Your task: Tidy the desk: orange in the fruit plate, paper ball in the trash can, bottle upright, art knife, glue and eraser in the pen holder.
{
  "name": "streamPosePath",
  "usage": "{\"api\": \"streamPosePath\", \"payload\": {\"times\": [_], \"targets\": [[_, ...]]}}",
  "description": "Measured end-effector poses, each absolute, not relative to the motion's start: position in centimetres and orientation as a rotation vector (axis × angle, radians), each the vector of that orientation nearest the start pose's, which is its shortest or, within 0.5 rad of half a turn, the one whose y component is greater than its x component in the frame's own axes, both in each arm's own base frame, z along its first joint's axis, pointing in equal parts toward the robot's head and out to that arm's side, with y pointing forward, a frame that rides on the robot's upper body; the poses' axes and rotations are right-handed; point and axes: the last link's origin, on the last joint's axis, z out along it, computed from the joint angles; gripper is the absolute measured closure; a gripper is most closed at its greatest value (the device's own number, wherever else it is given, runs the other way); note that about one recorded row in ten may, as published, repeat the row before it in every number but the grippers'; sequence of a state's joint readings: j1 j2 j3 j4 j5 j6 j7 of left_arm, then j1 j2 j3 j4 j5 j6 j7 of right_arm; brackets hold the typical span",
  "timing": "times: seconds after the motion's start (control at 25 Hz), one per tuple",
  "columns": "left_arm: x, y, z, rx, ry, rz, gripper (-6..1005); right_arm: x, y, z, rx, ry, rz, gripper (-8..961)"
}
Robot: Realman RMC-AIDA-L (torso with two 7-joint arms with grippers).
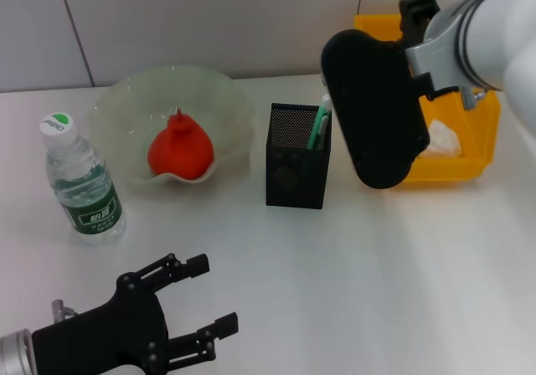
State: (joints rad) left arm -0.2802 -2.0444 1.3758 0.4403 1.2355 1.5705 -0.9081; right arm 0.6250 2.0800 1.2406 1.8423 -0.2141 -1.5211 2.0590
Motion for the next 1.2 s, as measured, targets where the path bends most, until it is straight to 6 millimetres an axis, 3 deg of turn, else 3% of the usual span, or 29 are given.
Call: {"api": "streamPosePath", "payload": {"times": [0.24,1.2], "targets": [[-27.9,24.2,-4.5,-2.639,-0.413,-1.058,152,6.4,35.6,2.4,-1.947,-0.808,-1.165,821],[-28.0,24.2,-4.7,-2.583,-0.407,-1.052,152,7.2,36.1,-2.3,-1.78,-1.118,-1.367,822]]}}
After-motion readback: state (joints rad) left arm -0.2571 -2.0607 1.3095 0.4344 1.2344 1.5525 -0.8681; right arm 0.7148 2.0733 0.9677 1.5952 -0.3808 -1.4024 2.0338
